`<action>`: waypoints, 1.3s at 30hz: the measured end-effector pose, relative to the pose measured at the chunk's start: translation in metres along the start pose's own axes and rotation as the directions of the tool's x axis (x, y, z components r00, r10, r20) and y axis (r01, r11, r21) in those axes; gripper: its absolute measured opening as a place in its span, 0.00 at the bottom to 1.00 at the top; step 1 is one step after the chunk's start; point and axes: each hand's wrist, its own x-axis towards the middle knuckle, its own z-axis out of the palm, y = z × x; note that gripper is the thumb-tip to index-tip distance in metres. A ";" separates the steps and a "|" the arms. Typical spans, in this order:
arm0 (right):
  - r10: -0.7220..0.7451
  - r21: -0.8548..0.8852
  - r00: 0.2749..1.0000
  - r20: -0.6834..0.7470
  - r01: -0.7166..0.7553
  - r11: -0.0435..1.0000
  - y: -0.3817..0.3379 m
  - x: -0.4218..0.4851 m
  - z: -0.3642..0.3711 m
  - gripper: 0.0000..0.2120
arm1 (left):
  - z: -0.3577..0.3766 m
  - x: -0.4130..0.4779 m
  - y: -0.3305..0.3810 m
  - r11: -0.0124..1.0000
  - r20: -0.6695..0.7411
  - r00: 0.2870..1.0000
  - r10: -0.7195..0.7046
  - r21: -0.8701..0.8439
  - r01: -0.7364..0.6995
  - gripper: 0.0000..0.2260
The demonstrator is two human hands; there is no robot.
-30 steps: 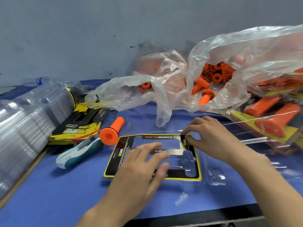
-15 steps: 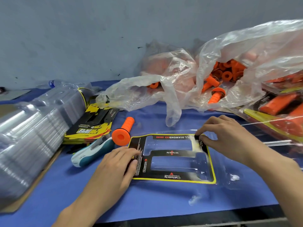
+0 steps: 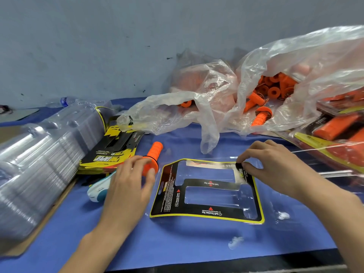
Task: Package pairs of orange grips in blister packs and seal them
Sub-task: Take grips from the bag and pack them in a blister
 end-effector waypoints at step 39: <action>-0.099 -0.099 0.940 0.328 0.138 0.986 -0.003 0.067 -0.017 0.12 | 0.001 0.026 0.038 0.882 0.334 0.927 0.171 -0.471 0.007 0.10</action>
